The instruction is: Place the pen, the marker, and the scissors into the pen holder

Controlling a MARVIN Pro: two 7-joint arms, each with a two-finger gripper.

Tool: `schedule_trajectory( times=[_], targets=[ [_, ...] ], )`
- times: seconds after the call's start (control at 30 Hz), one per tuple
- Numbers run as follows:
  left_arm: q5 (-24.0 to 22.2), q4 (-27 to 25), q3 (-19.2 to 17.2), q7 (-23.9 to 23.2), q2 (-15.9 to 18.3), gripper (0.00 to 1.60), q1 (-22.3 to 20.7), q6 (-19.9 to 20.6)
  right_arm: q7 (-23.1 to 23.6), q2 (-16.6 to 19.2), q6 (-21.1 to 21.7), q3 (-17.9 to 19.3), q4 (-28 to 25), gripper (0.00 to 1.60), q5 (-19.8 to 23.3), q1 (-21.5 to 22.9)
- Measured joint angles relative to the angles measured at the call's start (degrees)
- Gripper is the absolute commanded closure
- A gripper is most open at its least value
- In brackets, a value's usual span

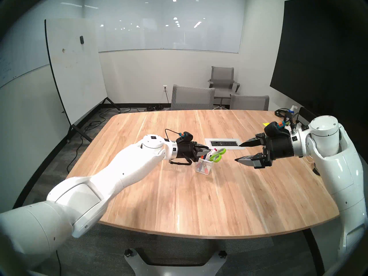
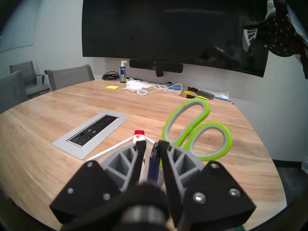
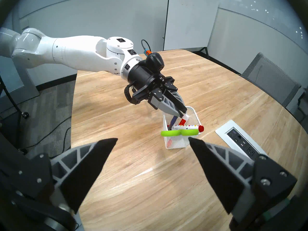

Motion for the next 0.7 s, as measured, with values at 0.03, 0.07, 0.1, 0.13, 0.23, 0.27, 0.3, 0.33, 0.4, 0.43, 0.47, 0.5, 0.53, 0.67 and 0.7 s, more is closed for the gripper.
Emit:
schedule_trajectory(
  times=[0.03, 0.07, 0.1, 0.13, 0.23, 0.27, 0.3, 0.33, 0.4, 0.43, 0.47, 0.5, 0.53, 0.67, 0.7],
  targets=[
    [0.0, -0.6, 0.0, -0.1, 0.2, 0.76, 0.1, 0.1, 0.0, 0.0, 0.0, 0.0, 0.0, 0.00, 0.0, 0.0],
    [0.0, -1.4, -0.1, -0.3, 0.6, 0.76, 0.2, 0.2, 0.0, 0.0, 0.0, 0.0, 0.0, 0.00, 0.0, 0.0],
    [0.0, -2.2, -0.1, -0.5, 1.0, 0.75, 0.3, 0.4, 0.0, 0.0, 0.0, 0.0, 0.0, 0.00, 0.0, 0.0],
    [0.0, -3.1, -0.1, -0.6, 1.4, 0.75, 0.5, 0.6, 0.0, 0.0, 0.0, 0.0, 0.0, 0.00, 0.0, 0.0],
    [-0.1, -5.3, -0.1, -1.1, 2.3, 0.67, 0.8, 1.0, 0.0, 0.0, 0.0, 0.0, 0.0, 0.00, 0.0, 0.0],
    [-0.1, -6.4, -0.2, -1.3, 2.8, 0.65, 1.1, 1.2, 0.0, 0.0, 0.0, 0.0, 0.0, 0.00, 0.0, 0.0],
    [-0.1, -7.0, -0.2, -1.4, 3.0, 0.61, 1.2, 1.3, 0.0, 0.0, 0.0, 0.0, 0.0, 0.00, 0.0, 0.0],
    [-0.1, -7.8, -0.1, -1.6, 3.4, 0.62, 1.4, 1.5, 0.0, 0.0, 0.0, 0.0, 0.0, 0.00, 0.0, 0.0],
    [-0.1, -9.5, -0.1, -2.0, 4.1, 0.63, 1.9, 2.0, 0.0, 0.0, 0.0, 0.0, 0.0, 0.00, 0.0, 0.0],
    [-0.1, -10.5, 0.0, -2.3, 4.6, 0.61, 2.3, 2.3, 0.0, 0.0, 0.0, 0.0, 0.0, 0.00, 0.0, 0.0],
    [-0.1, -11.1, 0.0, -2.4, 4.9, 0.61, 2.5, 2.4, 0.0, 0.0, 0.0, 0.0, 0.0, 0.00, 0.0, 0.0],
    [-0.1, -11.7, 0.0, -2.6, 5.2, 0.60, 2.8, 2.7, 0.0, 0.0, 0.0, 0.0, 0.0, 0.00, 0.0, 0.0],
    [-0.1, -12.6, 0.0, -2.8, 5.6, 0.58, 3.2, 3.0, 0.0, 0.0, 0.0, 0.0, 0.0, 0.00, 0.0, 0.0],
    [-0.1, -16.1, 0.3, -3.5, 7.4, 0.44, 4.9, 4.3, 0.0, 0.0, 0.0, 0.0, 0.0, 0.00, 0.0, 0.0],
    [-0.1, -16.9, 0.3, -3.7, 7.8, 0.39, 5.3, 4.6, 0.0, 0.0, 0.0, 0.0, 0.0, 0.00, 0.0, 0.0]
  ],
)
